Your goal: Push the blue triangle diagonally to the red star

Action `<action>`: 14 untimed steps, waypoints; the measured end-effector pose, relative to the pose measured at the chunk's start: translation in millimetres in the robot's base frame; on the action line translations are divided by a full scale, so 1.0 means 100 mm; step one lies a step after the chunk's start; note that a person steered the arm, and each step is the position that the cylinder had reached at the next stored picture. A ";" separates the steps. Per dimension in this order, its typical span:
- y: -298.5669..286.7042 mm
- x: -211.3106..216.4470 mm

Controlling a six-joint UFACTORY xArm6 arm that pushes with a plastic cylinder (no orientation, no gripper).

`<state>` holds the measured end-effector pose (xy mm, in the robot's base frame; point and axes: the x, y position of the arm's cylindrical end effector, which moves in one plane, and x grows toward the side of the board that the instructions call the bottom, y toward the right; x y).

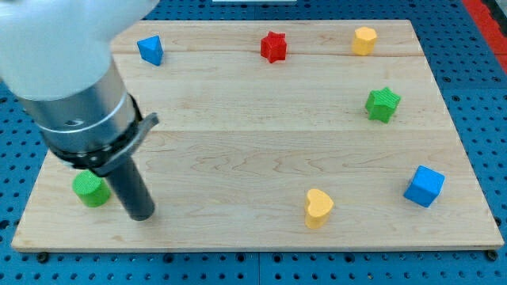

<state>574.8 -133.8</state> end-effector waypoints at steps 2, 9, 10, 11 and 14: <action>1.02 -0.96; 0.98 -2.99; 0.52 -3.25; -0.17 -3.31; -0.36 -3.20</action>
<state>254.9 -169.3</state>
